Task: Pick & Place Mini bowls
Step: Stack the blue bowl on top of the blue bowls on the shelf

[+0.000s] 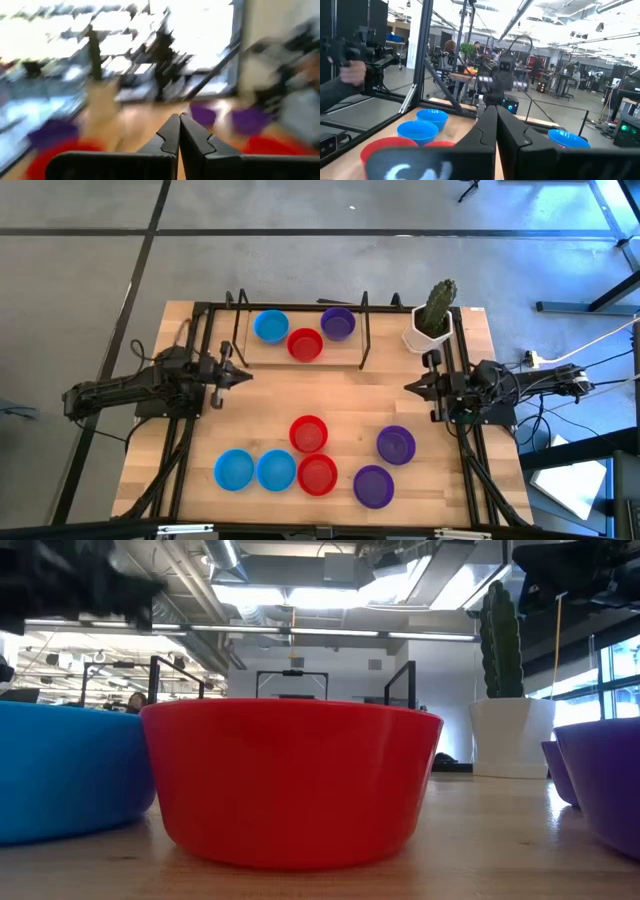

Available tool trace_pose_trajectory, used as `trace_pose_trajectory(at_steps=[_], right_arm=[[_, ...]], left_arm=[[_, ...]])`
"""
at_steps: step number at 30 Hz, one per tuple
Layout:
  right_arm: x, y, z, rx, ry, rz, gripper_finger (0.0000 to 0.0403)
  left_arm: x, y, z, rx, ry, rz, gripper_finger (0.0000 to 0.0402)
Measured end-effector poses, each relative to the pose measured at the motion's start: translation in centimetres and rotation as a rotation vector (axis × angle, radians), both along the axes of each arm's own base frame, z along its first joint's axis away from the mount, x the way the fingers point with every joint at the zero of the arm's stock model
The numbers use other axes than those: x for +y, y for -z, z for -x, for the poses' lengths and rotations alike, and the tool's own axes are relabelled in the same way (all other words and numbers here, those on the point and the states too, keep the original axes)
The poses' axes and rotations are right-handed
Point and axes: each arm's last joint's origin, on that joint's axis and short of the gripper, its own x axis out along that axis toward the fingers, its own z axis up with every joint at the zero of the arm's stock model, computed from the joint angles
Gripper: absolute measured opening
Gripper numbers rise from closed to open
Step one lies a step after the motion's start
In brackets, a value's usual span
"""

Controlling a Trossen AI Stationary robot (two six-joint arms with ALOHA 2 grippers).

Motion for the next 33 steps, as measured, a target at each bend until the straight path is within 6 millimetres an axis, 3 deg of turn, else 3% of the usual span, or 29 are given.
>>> trace_pose_trajectory(at_steps=[4,7,11,14,18,23,27,33], right_arm=[[0.0,0.0,0.0,-0.003,0.001,0.009,0.0005],[0.0,0.0,0.0,-0.003,0.003,0.015,0.0005],[0.0,-0.1,0.0,-0.015,0.003,0.014,0.0005],[0.0,-0.1,0.0,-0.013,0.003,0.014,0.0005],[0.0,-0.1,0.0,-0.011,0.003,0.014,0.0005],[0.0,-0.1,0.0,-0.010,0.003,0.011,0.0005],[0.0,-0.1,0.0,-0.010,0.002,0.010,0.0005],[0.0,-0.1,0.0,-0.010,0.002,0.010,0.0005]], left_arm=[[-1.1,-1.8,0.4,-0.160,0.277,0.005,0.0002],[-1.7,-2.5,0.6,-0.213,0.320,-0.019,0.0002],[-2.4,-7.2,2.0,-0.367,0.354,-0.055,0.0002],[-2.6,-10.6,2.9,-0.353,0.340,-0.004,0.0002],[-2.8,-13.4,2.1,-0.207,0.300,0.063,0.0003],[-3.2,-14.8,-0.7,0.095,0.239,0.120,0.0003],[-3.9,-13.8,-3.4,0.390,0.067,0.193,0.0007],[-6.3,-11.1,-6.4,0.857,-0.024,0.194,0.0030]])
